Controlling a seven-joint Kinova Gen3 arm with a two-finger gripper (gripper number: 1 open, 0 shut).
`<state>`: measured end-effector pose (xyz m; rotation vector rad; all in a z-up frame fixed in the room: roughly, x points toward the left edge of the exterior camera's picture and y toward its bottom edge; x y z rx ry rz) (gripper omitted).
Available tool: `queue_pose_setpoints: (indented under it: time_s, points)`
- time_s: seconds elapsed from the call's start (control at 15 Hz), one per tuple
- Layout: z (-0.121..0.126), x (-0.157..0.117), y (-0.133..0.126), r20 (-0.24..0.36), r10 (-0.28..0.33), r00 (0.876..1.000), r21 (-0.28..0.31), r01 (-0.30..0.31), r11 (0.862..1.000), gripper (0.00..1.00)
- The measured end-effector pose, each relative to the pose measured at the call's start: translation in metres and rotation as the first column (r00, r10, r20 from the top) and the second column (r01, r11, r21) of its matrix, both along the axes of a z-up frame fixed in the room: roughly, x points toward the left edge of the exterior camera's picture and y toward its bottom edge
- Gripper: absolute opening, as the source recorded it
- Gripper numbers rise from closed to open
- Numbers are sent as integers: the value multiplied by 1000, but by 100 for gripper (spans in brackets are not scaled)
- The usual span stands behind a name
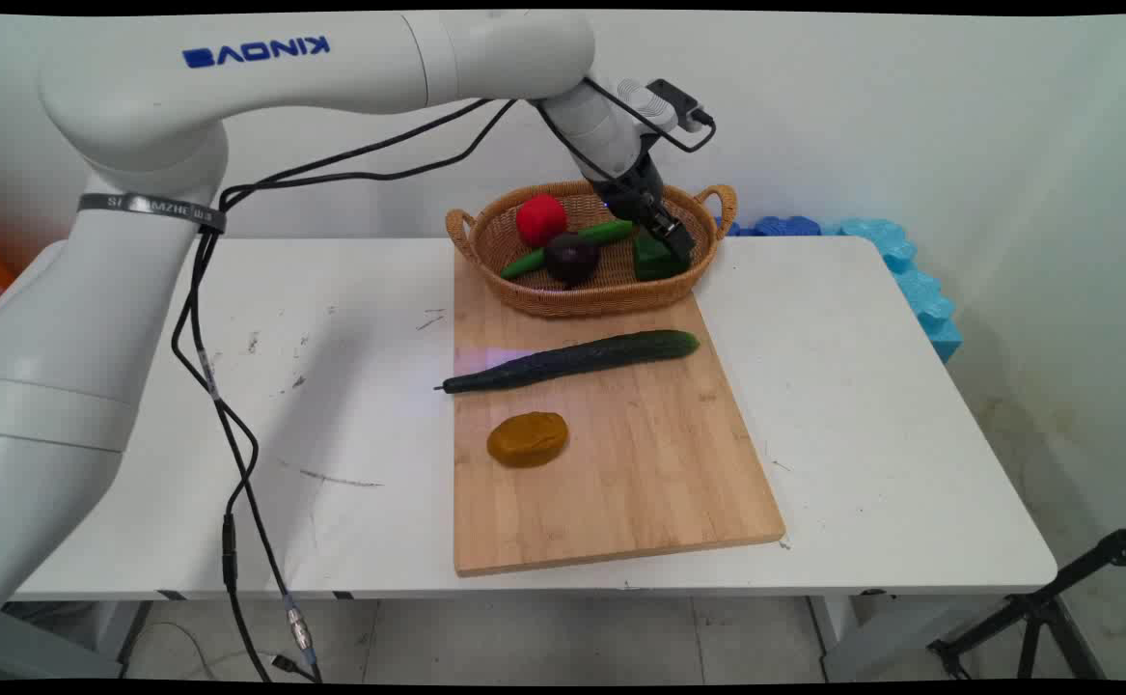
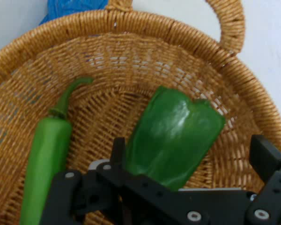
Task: Pick up the cucumber from the cutting board
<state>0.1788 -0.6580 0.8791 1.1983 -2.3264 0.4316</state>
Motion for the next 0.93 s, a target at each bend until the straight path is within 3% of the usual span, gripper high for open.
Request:
queue_pose_setpoints:
  time_s: [0.53, 0.73, 0.93]
  points:
    - [44, 6, 38, -60, -33, 998, -40, 31, 999, 100]
    - [54, 23, 69, -55, -55, 997, -20, 54, 998, 100]
    - [47, 49, 101, -30, -87, 996, 17, 87, 996, 100]
